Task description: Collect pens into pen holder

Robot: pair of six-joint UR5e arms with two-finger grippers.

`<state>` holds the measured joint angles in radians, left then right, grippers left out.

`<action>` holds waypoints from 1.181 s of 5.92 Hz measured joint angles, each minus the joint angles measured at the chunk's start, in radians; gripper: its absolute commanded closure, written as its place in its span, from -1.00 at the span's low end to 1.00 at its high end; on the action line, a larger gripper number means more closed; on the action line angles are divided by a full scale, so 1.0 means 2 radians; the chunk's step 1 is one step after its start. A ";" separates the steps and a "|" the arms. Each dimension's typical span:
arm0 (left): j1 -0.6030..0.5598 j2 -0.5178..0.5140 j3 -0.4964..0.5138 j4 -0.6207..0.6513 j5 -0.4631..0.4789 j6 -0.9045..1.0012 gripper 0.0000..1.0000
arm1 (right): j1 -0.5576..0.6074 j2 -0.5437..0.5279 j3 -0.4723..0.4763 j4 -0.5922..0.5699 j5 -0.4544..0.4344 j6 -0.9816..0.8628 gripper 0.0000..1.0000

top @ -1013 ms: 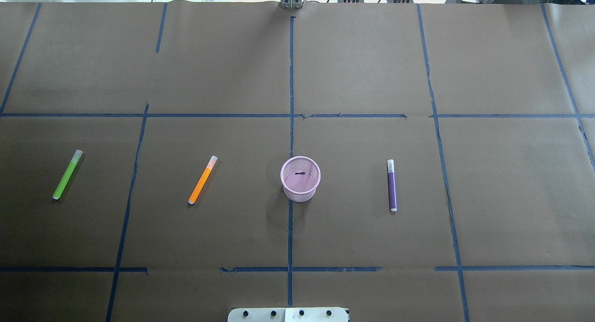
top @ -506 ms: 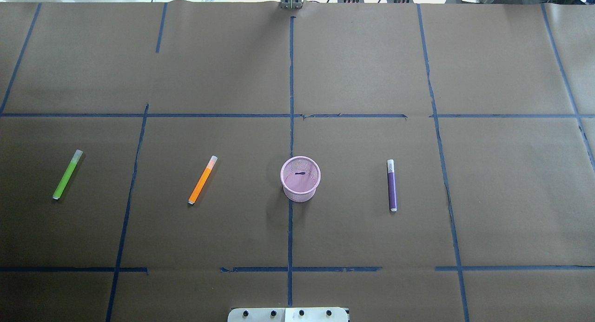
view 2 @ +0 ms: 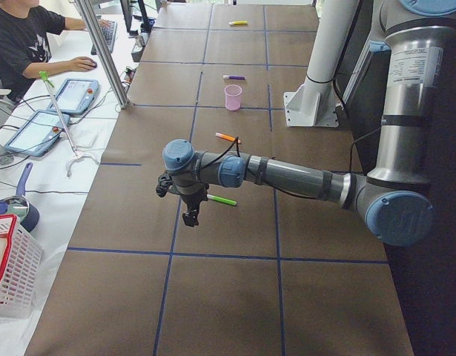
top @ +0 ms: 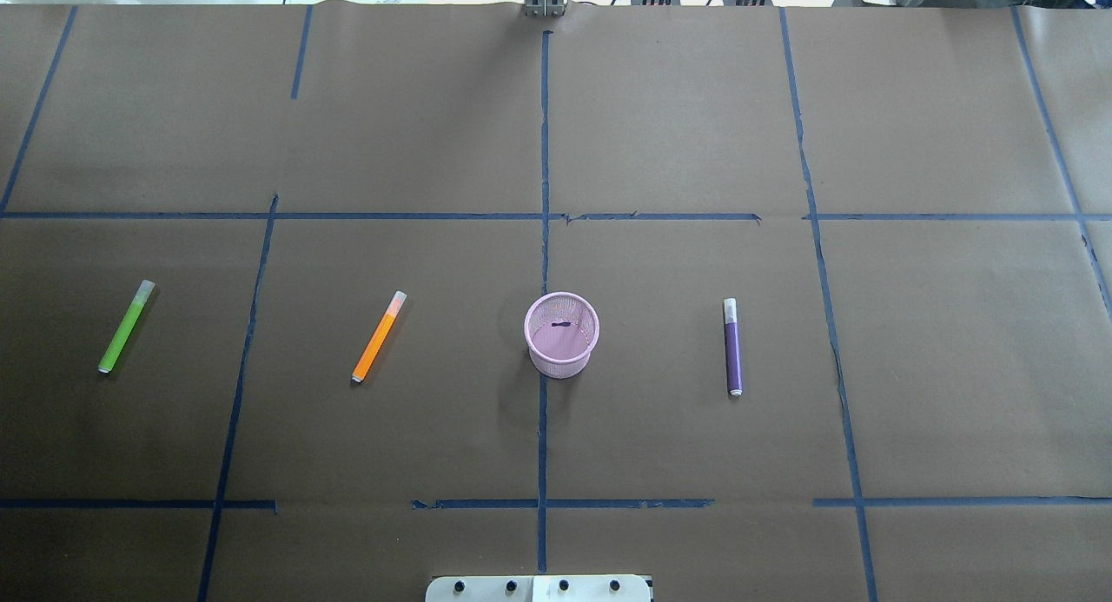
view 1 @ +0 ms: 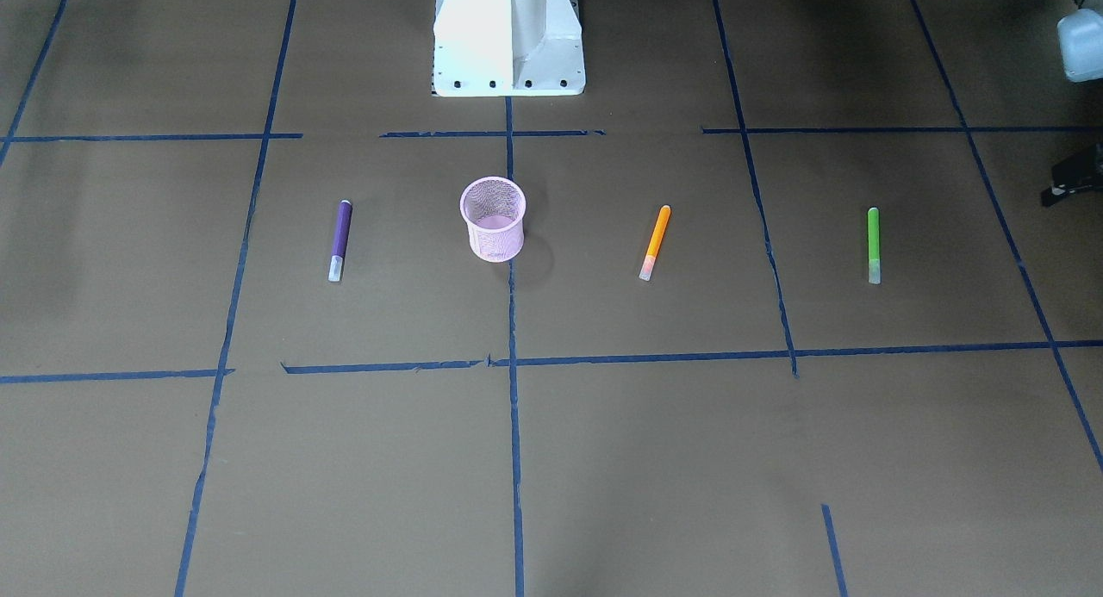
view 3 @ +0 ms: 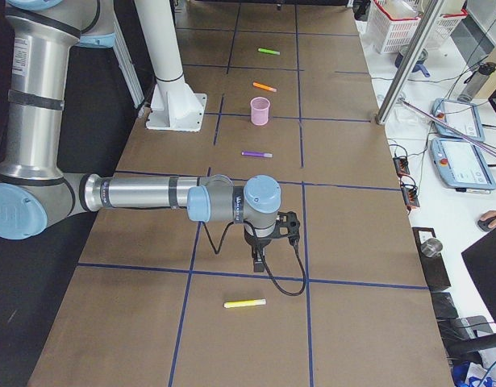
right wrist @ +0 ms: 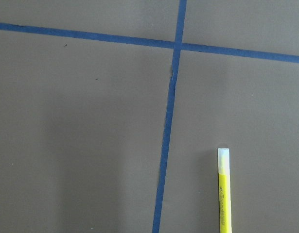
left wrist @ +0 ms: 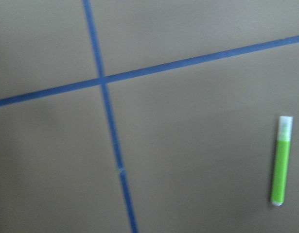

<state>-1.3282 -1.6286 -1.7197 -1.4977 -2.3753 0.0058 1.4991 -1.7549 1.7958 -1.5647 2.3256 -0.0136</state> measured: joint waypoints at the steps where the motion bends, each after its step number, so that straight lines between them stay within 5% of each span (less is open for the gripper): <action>1: 0.037 -0.030 0.004 -0.001 0.000 -0.026 -1.00 | -0.004 0.002 -0.010 0.000 -0.001 0.000 -1.00; 2: 0.063 -0.053 0.008 -0.001 0.000 -0.044 -1.00 | -0.009 0.005 -0.042 0.023 -0.003 0.001 -1.00; 5: 0.104 -0.081 0.012 -0.004 0.026 -0.055 -1.00 | -0.032 0.049 -0.239 0.197 -0.006 0.017 -1.00; 7: 0.124 -0.083 0.026 -0.028 0.049 -0.061 -1.00 | -0.046 0.060 -0.285 0.232 -0.007 0.027 -1.00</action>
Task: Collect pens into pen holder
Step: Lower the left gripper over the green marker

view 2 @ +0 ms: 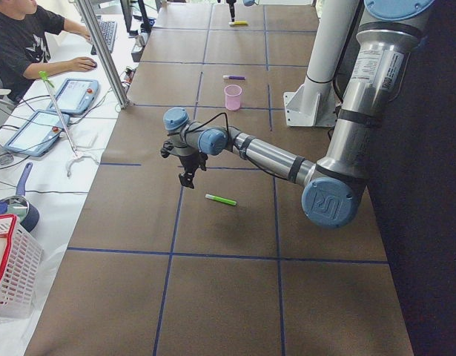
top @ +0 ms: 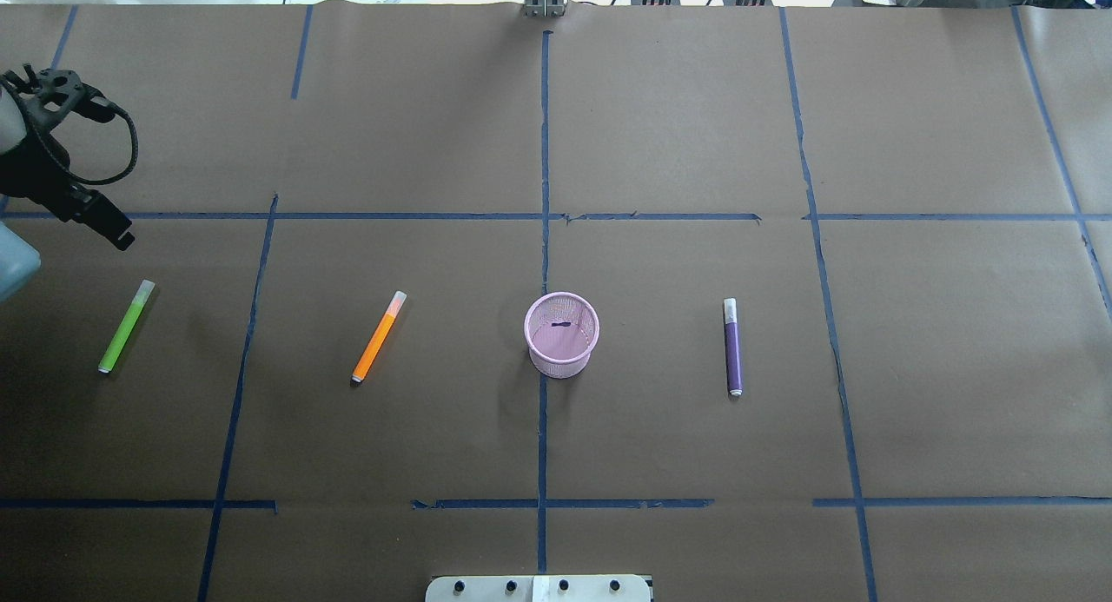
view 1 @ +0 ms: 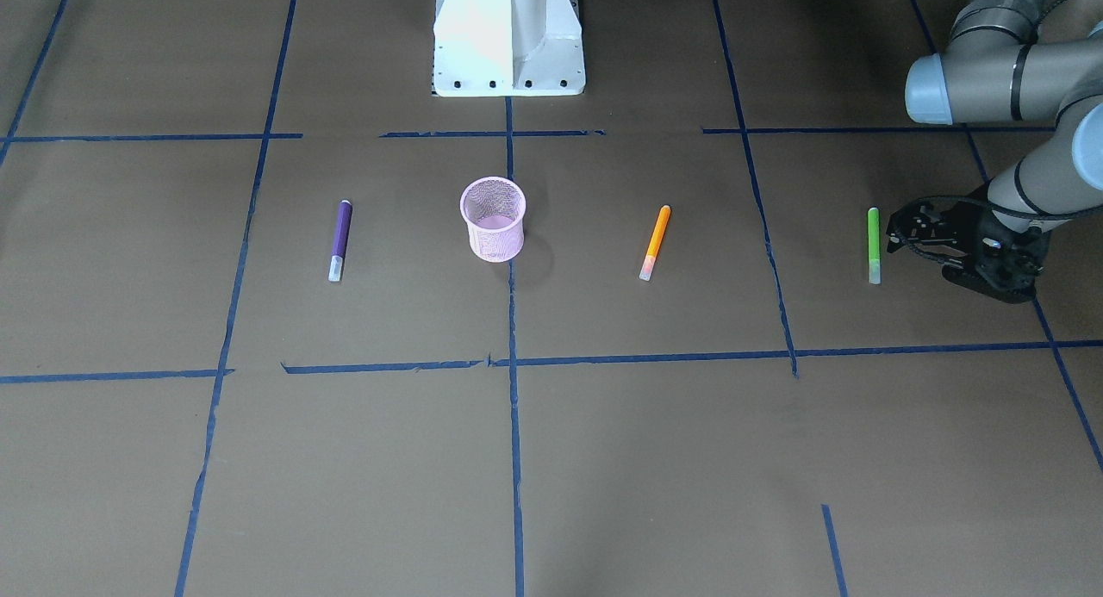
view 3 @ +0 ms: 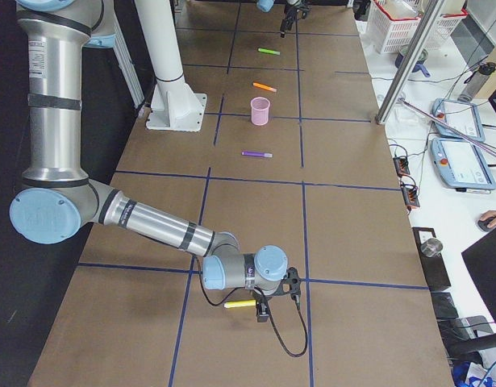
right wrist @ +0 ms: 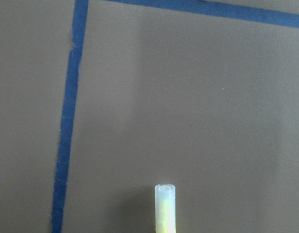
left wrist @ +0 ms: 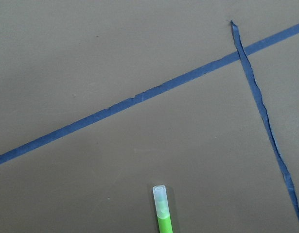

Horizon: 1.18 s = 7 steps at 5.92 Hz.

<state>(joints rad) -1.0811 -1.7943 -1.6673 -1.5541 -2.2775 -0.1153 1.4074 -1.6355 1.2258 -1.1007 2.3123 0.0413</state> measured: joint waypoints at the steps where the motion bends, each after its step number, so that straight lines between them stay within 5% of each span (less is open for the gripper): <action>1: 0.003 0.000 0.008 -0.012 0.004 -0.002 -1.00 | -0.003 0.000 -0.005 0.004 0.001 0.001 -1.00; 7: 0.039 -0.007 0.079 -0.077 0.006 -0.006 -1.00 | -0.011 -0.008 -0.012 0.013 0.003 0.005 -1.00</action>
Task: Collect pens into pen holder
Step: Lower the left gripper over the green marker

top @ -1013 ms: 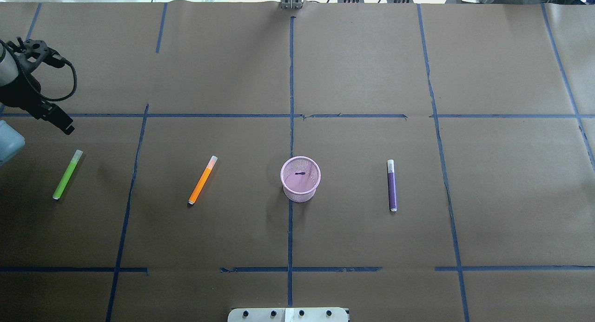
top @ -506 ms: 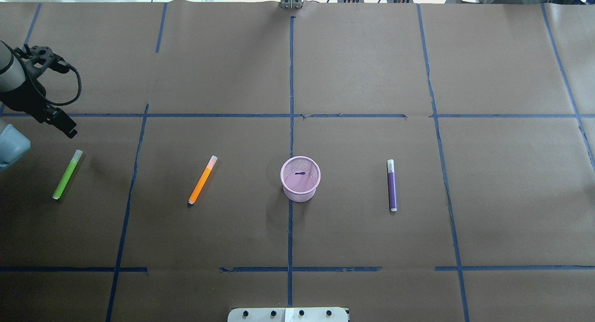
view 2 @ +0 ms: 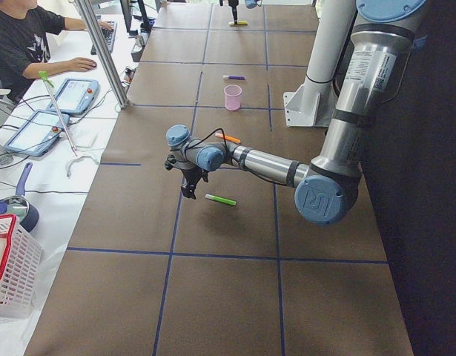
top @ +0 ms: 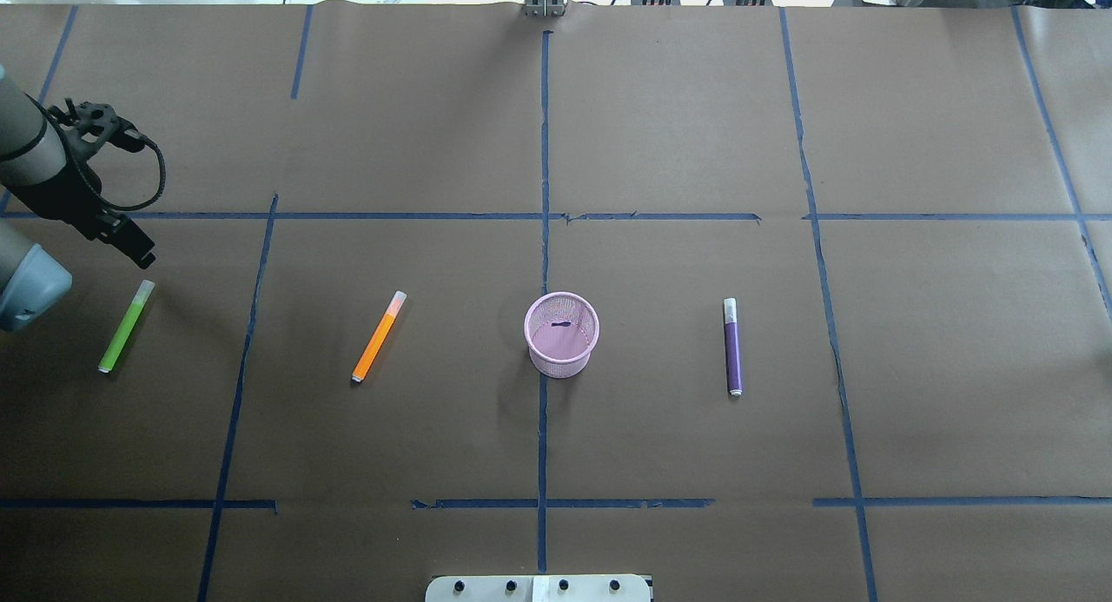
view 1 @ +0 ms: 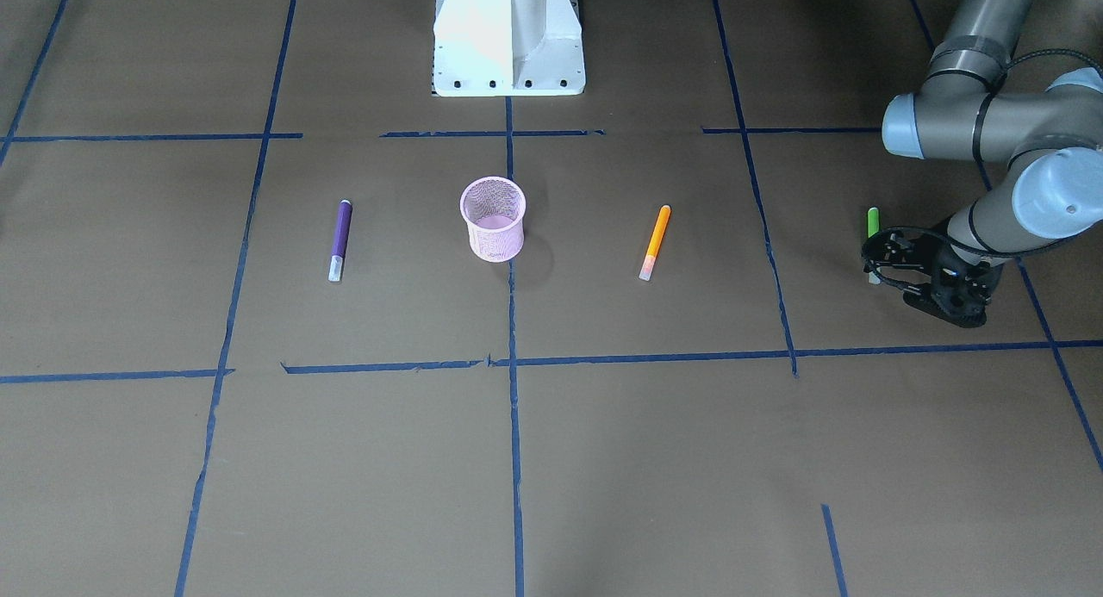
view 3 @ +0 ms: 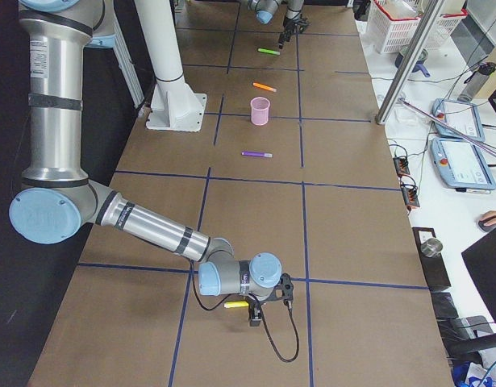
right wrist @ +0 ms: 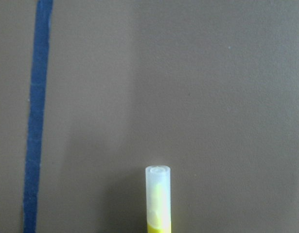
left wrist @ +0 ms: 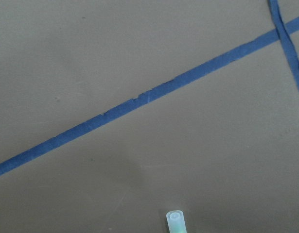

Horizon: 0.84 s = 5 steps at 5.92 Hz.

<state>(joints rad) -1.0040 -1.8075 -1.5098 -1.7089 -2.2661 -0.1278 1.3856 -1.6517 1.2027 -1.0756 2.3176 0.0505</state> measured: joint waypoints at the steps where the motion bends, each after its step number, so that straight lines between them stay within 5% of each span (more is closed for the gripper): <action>1: 0.007 0.002 0.005 -0.008 0.000 -0.005 -1.00 | 0.000 0.000 0.000 0.002 0.000 0.000 -1.00; 5: 0.015 0.048 0.002 -0.111 0.004 -0.106 -1.00 | -0.003 0.000 0.000 0.003 -0.001 0.000 -1.00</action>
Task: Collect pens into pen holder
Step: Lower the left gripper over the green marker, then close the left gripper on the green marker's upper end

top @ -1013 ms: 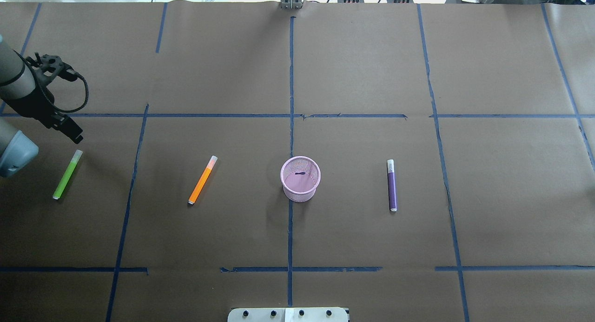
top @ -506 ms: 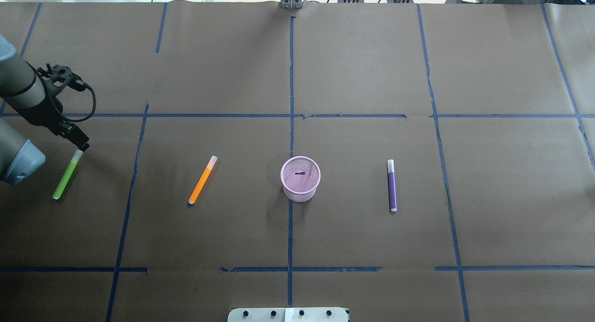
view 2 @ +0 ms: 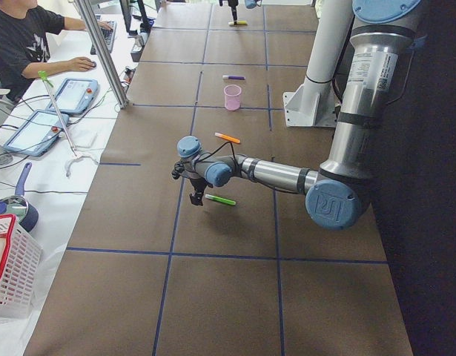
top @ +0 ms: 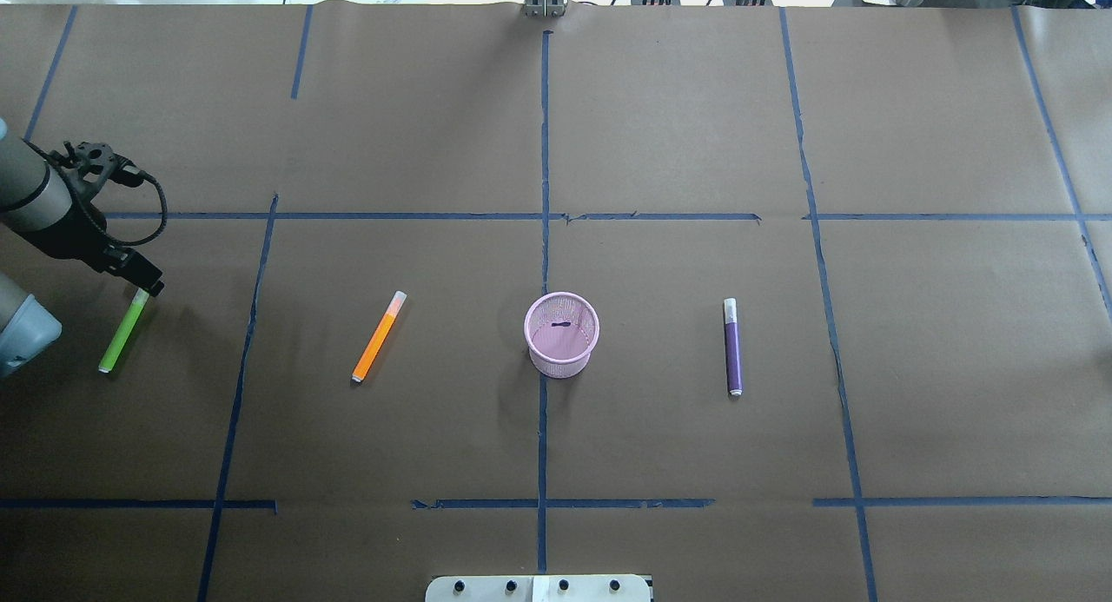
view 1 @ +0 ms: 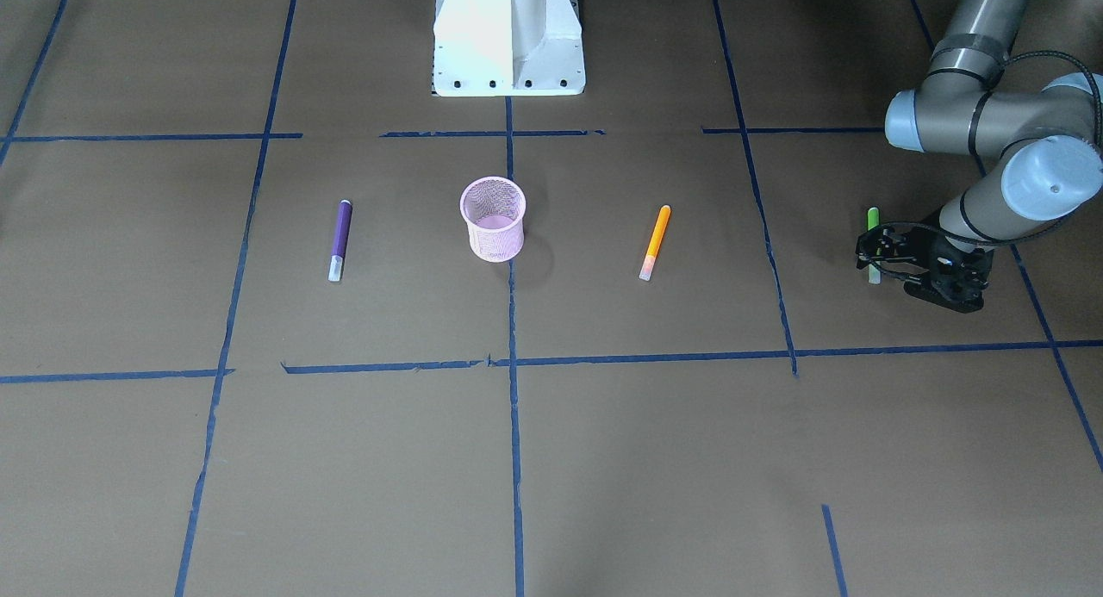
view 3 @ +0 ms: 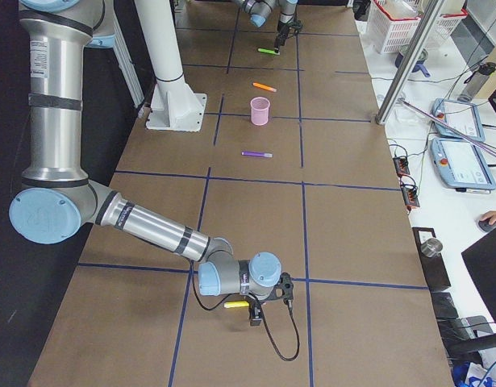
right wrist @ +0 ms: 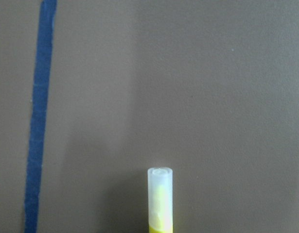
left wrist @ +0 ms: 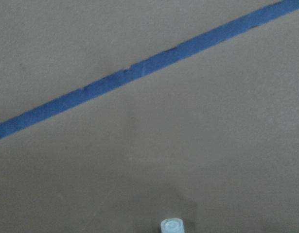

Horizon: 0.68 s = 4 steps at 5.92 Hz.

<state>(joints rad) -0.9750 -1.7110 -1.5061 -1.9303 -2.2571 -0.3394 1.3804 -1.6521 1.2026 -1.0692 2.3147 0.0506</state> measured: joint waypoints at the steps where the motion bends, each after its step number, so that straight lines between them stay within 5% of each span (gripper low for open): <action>1: 0.003 0.007 -0.001 -0.010 0.002 -0.011 -1.00 | -0.001 0.000 0.000 0.000 0.000 0.000 -1.00; 4: 0.022 0.009 -0.002 -0.014 0.012 -0.028 -1.00 | -0.002 0.000 0.000 0.000 -0.001 0.000 -1.00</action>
<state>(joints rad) -0.9304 -1.6935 -1.5100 -1.9593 -2.2340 -0.3954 1.3762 -1.6521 1.2022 -1.0692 2.3132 0.0506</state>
